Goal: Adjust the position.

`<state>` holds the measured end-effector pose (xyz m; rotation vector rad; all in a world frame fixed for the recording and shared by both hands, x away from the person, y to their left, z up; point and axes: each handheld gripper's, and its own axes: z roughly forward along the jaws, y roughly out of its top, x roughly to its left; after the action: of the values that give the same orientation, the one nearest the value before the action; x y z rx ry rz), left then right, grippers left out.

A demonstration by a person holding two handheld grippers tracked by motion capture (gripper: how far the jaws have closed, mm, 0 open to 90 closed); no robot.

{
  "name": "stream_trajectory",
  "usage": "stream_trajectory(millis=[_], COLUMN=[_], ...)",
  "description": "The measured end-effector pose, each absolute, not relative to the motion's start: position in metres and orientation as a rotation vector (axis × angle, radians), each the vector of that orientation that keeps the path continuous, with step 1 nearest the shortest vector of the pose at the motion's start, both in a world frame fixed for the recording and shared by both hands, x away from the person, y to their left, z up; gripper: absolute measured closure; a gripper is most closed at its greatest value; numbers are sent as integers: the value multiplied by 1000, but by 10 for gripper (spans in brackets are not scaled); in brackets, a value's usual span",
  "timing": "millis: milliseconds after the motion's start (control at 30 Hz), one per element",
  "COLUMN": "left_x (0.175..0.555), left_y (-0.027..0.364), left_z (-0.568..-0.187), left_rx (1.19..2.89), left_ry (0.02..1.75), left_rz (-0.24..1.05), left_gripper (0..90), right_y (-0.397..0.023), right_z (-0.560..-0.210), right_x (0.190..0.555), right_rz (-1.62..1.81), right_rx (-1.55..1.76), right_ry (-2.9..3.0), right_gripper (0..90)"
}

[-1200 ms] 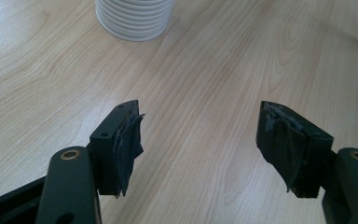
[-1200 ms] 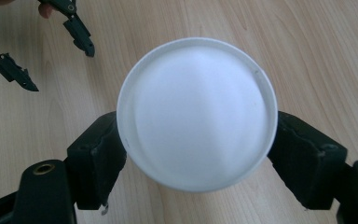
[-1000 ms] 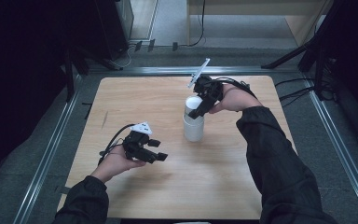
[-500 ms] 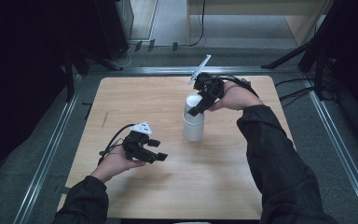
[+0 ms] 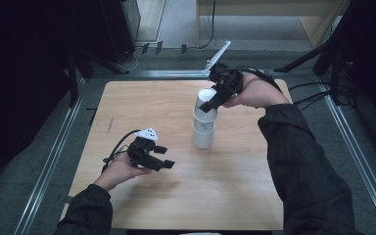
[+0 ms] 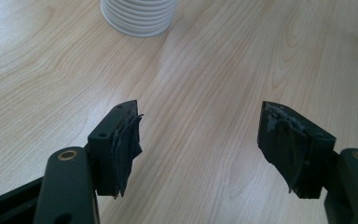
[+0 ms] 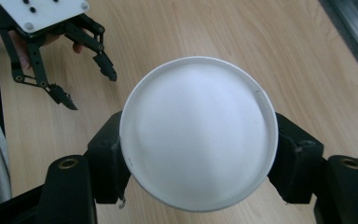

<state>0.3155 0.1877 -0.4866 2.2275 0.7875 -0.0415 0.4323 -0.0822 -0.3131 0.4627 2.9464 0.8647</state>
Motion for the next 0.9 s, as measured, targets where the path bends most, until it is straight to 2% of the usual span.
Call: stream_trajectory(millis=[200,400,567,767,900], left_x=[316,318,318,318,319], left_y=[189,192,191,188,184], left_z=[-487,-487,-487,-486,-484], left_rx=[2222,2209,2203,2212,2213], left_ry=[786,793,795,795,788], left_rz=[-46,-38,-38,-47,-36], left_gripper=[297,293,272,237,236], right_y=[-96,-104,-104,-100,-101], right_z=[-280,-265,-275,-311,-326], right_x=[419,398,375,347,343], right_rz=[878,898,963,1011,1057], right_rx=[472,418,350,289,303], right_ry=[2931,2937,2935,2929,2942], right_gripper=[333,335,337,338,338])
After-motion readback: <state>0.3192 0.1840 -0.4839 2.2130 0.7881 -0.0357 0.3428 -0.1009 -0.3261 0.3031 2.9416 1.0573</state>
